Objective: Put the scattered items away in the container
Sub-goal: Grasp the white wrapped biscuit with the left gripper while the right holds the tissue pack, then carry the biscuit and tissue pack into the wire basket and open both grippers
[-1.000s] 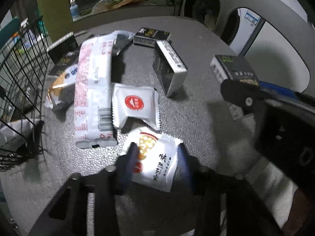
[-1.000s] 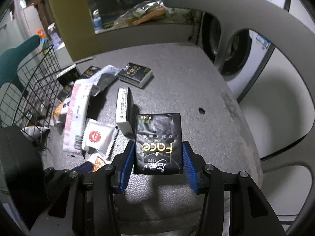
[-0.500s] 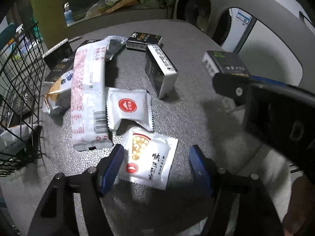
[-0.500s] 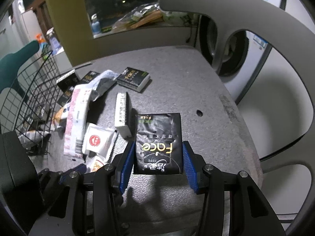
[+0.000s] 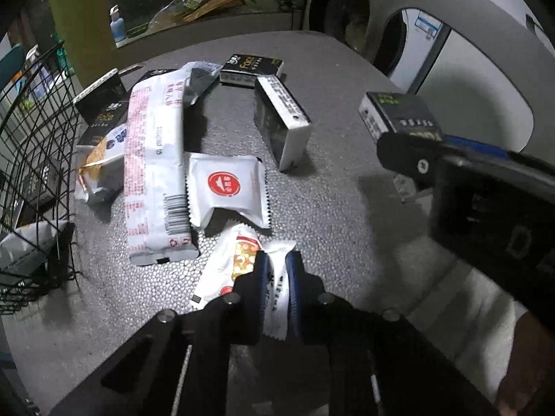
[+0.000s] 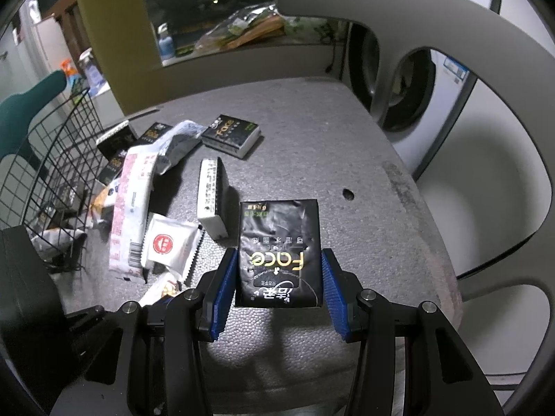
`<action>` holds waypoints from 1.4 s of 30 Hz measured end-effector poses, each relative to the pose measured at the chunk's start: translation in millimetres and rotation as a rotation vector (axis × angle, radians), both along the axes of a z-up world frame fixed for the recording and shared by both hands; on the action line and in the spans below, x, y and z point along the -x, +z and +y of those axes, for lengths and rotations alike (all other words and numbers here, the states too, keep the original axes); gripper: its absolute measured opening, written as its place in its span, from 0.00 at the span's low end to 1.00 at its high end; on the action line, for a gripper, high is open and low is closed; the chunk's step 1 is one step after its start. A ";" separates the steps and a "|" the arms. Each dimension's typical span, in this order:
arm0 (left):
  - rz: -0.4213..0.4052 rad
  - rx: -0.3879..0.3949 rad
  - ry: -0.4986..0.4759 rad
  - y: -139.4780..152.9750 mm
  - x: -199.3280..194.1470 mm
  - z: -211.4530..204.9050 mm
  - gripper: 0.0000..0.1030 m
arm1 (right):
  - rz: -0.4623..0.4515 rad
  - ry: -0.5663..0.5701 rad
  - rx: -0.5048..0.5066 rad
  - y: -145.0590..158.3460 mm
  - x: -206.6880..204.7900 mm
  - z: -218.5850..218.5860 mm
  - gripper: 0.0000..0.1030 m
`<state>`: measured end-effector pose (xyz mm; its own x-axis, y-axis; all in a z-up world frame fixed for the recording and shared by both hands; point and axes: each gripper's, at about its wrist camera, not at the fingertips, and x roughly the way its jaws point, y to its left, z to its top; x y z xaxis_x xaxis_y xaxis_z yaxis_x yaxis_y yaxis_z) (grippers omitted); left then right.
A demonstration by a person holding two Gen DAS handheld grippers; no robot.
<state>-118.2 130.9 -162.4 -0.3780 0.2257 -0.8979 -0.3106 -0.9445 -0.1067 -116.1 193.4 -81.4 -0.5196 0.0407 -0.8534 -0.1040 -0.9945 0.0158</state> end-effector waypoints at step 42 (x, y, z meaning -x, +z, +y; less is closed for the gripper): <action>0.285 -0.034 0.457 177.9 -10.5 -235.1 0.23 | 0.089 0.599 0.208 62.4 31.5 -227.3 0.48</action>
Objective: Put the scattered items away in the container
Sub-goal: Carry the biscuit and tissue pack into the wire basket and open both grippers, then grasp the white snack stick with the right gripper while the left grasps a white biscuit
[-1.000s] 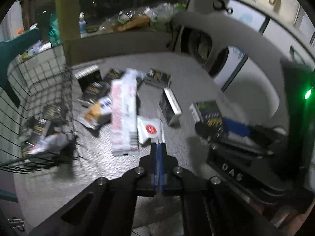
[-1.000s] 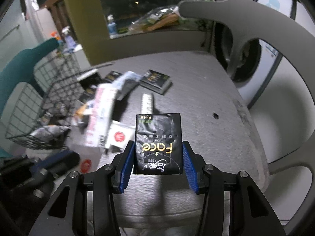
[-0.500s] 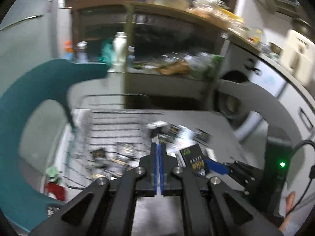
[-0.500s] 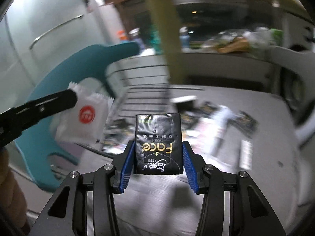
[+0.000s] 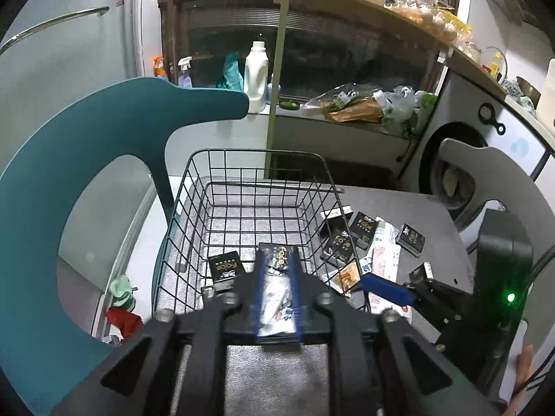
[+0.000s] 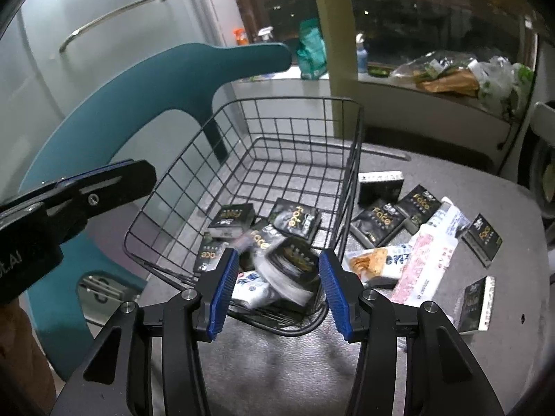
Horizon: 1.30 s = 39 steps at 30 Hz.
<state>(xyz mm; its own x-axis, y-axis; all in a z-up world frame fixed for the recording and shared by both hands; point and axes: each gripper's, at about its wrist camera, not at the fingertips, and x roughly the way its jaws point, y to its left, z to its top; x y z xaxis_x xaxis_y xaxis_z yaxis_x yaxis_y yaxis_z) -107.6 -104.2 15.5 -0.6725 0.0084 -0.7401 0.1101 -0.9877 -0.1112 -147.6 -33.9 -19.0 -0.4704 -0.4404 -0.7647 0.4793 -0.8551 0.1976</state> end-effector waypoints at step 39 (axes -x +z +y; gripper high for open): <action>-0.270 -0.010 -0.252 -155.3 16.6 181.1 0.40 | -0.059 -0.409 -0.102 -95.5 28.9 204.7 0.48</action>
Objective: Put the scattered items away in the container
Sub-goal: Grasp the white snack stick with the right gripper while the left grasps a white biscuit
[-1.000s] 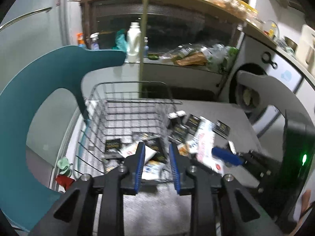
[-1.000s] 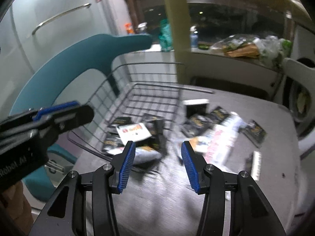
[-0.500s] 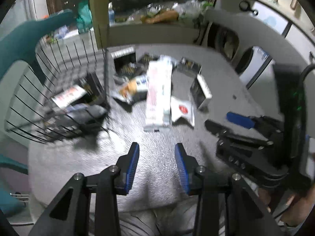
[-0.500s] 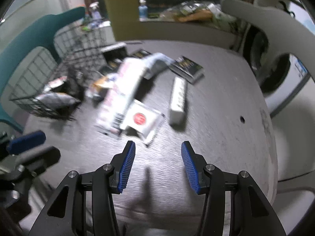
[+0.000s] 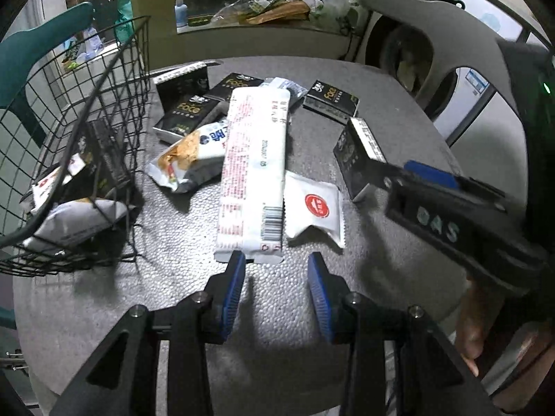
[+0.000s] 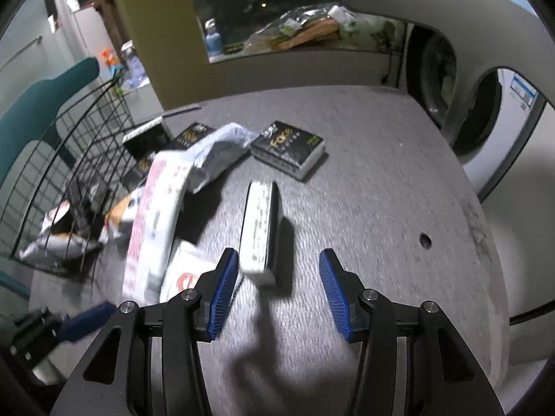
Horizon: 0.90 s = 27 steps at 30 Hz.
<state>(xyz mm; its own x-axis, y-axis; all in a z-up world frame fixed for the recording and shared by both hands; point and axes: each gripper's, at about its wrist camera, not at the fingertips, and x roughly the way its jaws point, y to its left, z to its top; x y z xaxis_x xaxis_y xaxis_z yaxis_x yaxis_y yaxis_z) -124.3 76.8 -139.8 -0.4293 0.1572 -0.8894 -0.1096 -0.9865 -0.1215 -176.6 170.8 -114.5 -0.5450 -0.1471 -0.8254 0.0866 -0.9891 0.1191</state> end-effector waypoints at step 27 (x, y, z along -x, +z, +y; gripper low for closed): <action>-0.013 0.011 -0.041 -23.5 47.6 48.9 0.56 | -0.006 -0.117 -0.010 1.9 -10.2 41.0 0.19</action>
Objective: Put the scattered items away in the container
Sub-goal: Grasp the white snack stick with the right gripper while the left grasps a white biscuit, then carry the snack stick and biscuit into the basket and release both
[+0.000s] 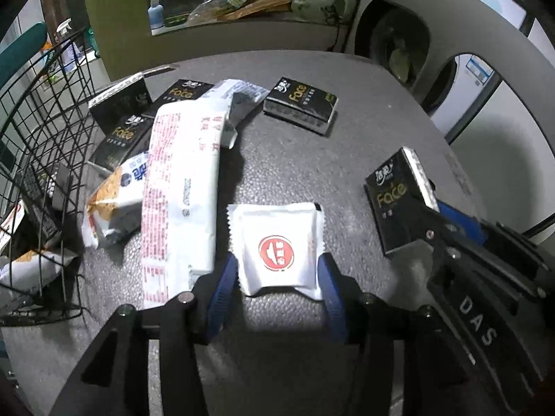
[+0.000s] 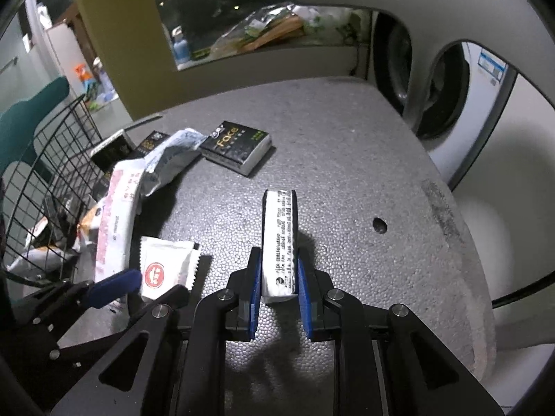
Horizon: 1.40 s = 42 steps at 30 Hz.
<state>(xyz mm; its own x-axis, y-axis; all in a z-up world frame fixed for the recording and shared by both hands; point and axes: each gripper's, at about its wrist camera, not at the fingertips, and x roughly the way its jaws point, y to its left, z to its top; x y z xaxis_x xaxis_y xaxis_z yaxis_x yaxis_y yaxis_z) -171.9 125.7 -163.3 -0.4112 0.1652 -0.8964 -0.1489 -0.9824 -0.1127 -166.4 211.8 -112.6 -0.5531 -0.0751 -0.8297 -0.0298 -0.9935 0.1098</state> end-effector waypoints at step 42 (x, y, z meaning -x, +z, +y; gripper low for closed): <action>0.230 -0.069 0.439 162.2 -46.3 -169.5 0.09 | 0.122 0.352 0.167 102.4 -6.8 -151.7 0.19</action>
